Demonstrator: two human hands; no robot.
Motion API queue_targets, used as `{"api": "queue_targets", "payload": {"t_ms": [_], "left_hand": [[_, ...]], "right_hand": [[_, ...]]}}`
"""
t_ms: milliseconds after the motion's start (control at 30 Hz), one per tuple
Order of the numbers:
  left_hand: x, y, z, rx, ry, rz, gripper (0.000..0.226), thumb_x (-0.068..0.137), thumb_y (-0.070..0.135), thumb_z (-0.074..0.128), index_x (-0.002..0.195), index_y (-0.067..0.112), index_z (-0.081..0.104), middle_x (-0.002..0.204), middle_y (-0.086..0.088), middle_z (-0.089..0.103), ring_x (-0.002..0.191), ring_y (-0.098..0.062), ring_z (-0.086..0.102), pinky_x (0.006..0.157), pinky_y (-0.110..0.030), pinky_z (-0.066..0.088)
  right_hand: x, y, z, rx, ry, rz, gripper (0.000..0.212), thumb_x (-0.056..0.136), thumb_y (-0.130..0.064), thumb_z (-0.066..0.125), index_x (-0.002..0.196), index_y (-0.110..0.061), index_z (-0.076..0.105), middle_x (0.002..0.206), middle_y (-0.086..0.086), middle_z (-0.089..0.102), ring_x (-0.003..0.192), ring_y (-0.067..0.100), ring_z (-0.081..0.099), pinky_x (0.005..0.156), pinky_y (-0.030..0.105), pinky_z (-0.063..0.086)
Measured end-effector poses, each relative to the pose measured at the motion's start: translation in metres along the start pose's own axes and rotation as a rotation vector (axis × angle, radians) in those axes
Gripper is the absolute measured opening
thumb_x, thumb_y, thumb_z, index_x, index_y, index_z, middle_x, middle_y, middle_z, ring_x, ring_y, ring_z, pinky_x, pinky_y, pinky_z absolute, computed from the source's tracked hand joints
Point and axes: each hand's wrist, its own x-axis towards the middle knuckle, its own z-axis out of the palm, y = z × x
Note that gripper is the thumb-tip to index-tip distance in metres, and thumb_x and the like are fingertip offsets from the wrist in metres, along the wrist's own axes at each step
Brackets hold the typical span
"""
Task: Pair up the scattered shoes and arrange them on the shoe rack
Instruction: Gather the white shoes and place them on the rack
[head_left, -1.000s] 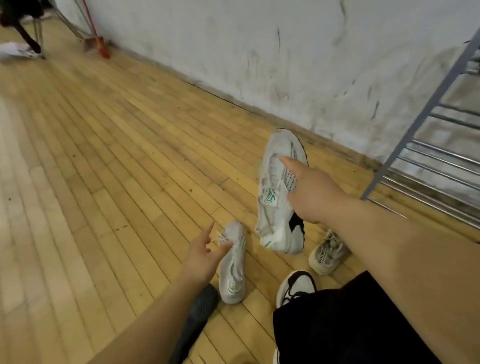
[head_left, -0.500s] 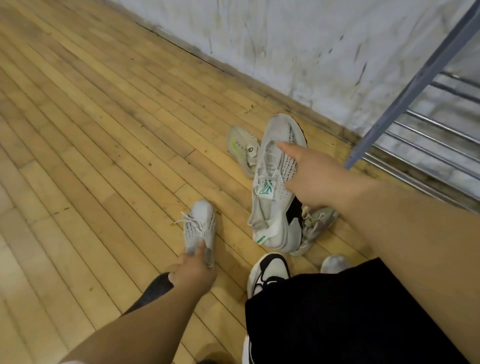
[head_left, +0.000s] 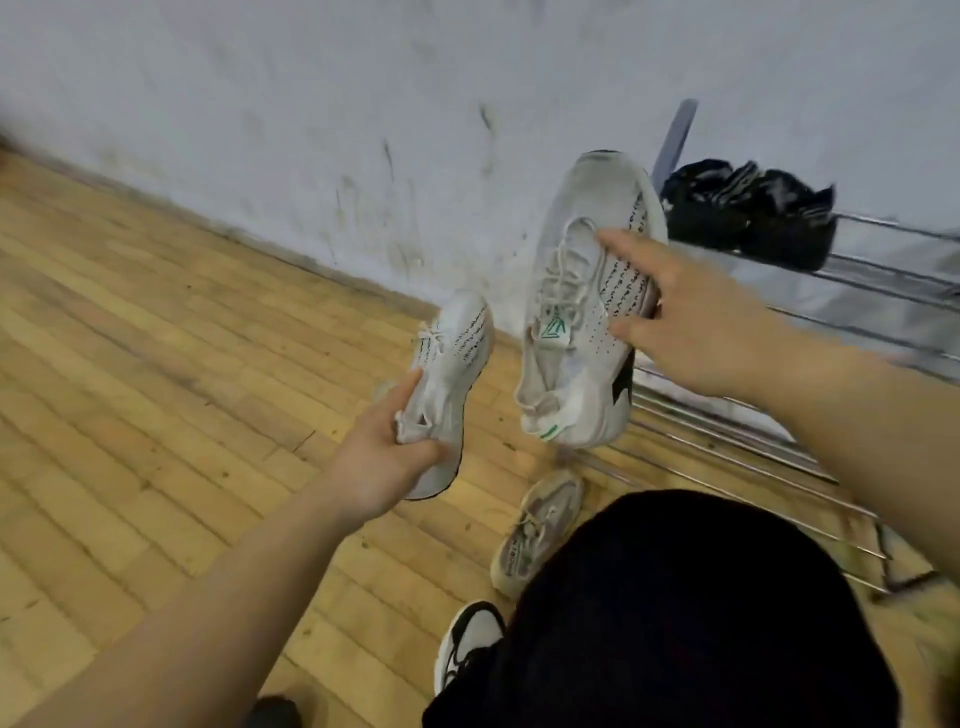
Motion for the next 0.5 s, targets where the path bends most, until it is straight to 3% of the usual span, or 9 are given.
{"api": "queue_targets", "payload": {"t_ms": [100, 167, 267, 333, 433, 500], "left_hand": [[-0.008, 0.058, 0.005, 0.094, -0.172, 0.114, 0.081, 0.085, 0.015, 0.077, 0.149, 0.045, 0.038, 0.126, 0.033, 0.059, 0.109, 0.024, 0.054, 0.087, -0.003, 0.041], [-0.005, 0.090, 0.016, 0.203, -0.261, 0.173, 0.077, 0.087, 0.010, 0.075, 0.146, 0.044, 0.040, 0.119, 0.036, 0.059, 0.100, 0.028, 0.054, 0.081, 0.000, 0.041], [0.009, 0.129, 0.046, 0.374, -0.330, 0.204, 0.073, 0.081, 0.021, 0.079, 0.143, 0.046, 0.050, 0.118, 0.025, 0.069, 0.109, 0.007, 0.063, 0.100, -0.021, 0.049], [0.024, 0.145, 0.071, 0.532, -0.365, 0.195, 0.083, 0.070, 0.041, 0.076, 0.144, 0.057, 0.043, 0.117, 0.020, 0.071, 0.107, -0.007, 0.066, 0.101, -0.037, 0.053], [0.043, 0.164, 0.117, 0.692, -0.441, 0.193, 0.085, 0.071, 0.048, 0.071, 0.147, 0.061, 0.035, 0.126, 0.015, 0.065, 0.107, -0.014, 0.064, 0.095, -0.033, 0.052], [0.059, 0.170, 0.149, 0.707, -0.462, 0.206, 0.081, 0.081, 0.040, 0.071, 0.153, 0.048, 0.036, 0.137, 0.006, 0.057, 0.116, -0.021, 0.058, 0.090, -0.028, 0.044]], "right_hand": [[-0.037, 0.036, -0.050, -0.085, 0.046, 0.047, 0.079, 0.094, -0.019, 0.070, 0.154, -0.050, 0.028, 0.156, -0.010, 0.043, 0.134, 0.017, 0.048, 0.100, 0.022, 0.032], [-0.060, 0.064, -0.069, -0.096, 0.011, 0.095, 0.080, 0.093, -0.017, 0.072, 0.151, -0.053, 0.031, 0.153, -0.014, 0.043, 0.125, 0.013, 0.051, 0.098, 0.022, 0.033], [-0.088, 0.115, -0.073, -0.002, -0.071, 0.232, 0.079, 0.090, -0.015, 0.075, 0.147, -0.053, 0.036, 0.136, -0.014, 0.053, 0.103, 0.005, 0.056, 0.087, 0.018, 0.039], [-0.102, 0.155, -0.060, 0.127, -0.103, 0.367, 0.076, 0.089, -0.010, 0.076, 0.147, -0.046, 0.042, 0.132, -0.007, 0.059, 0.103, 0.011, 0.060, 0.081, 0.018, 0.046], [-0.110, 0.205, -0.043, 0.495, -0.089, 0.613, 0.073, 0.090, 0.004, 0.070, 0.148, -0.036, 0.049, 0.125, 0.004, 0.065, 0.097, 0.023, 0.067, 0.072, 0.031, 0.062], [-0.102, 0.232, -0.040, 0.566, -0.042, 0.653, 0.078, 0.092, 0.006, 0.067, 0.154, -0.033, 0.041, 0.135, 0.007, 0.060, 0.085, 0.014, 0.061, 0.056, 0.017, 0.054]]}}
